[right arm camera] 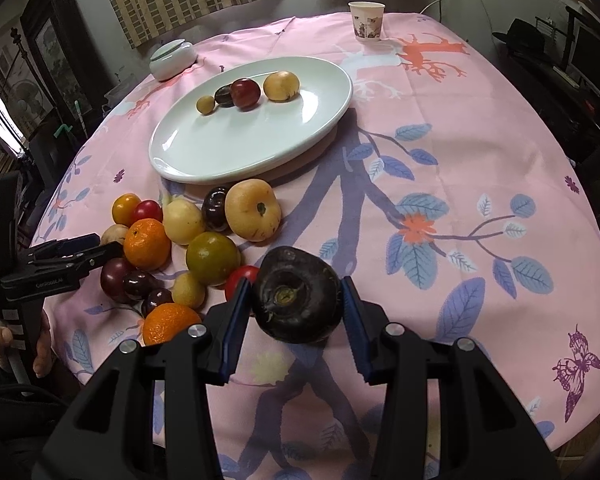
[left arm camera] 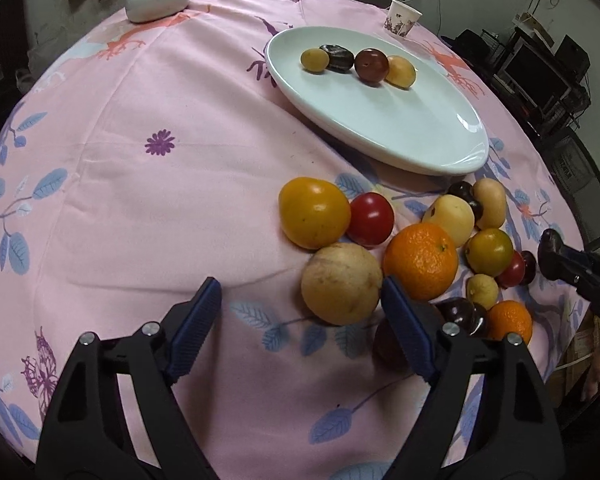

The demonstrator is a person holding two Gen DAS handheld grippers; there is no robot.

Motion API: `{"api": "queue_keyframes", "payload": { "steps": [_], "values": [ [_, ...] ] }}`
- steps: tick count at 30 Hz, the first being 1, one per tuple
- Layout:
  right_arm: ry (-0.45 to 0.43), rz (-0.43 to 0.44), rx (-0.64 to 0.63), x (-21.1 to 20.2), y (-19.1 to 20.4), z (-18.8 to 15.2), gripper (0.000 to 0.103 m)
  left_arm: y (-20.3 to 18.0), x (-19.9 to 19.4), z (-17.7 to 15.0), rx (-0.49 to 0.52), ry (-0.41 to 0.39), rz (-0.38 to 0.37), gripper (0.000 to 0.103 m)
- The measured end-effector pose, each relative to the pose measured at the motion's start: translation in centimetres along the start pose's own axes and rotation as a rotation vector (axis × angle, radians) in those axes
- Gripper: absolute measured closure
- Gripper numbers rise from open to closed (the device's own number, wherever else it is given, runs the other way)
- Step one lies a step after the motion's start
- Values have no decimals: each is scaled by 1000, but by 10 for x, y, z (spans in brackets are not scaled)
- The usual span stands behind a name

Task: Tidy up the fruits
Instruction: 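Grasp a dark mangosteen with the right tool while the left tool grasps a tan pear, then carry both fruits onto the white plate and open both tools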

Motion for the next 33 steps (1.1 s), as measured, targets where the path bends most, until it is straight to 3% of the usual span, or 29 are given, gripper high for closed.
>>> {"api": "queue_keyframes", "payload": {
  "steps": [3, 4, 5, 9, 17, 33],
  "values": [
    [-2, 10, 0, -1, 1, 0, 57, -5, 3, 2, -4, 22, -37, 35],
    [-4, 13, 2, -1, 1, 0, 57, -10, 3, 1, 1, 34, -75, 53],
    [-5, 14, 4, -1, 1, 0, 57, -14, 3, 1, 4, 44, -98, 63],
    [-3, 21, 16, 0, -2, -1, 57, -21, 8, 3, 31, 43, -40, 61],
    [-19, 28, 7, -3, 0, 2, 57, -26, -1, 2, 21, 15, -30, 63],
    [-74, 14, -52, -13, 18, 22, 57, -58, -40, 19, 159, -89, 20, 63]
  ]
}}
Point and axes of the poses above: each gripper's, at about its wrist camera, not at the fingertips, and x roughly the way its jaws point, y to its left, z to its top, the point moved 5 cm from there along x, roughly the way its jaws point, and after that the axes turned 8 degrees about -z, right-handed, at the moved point
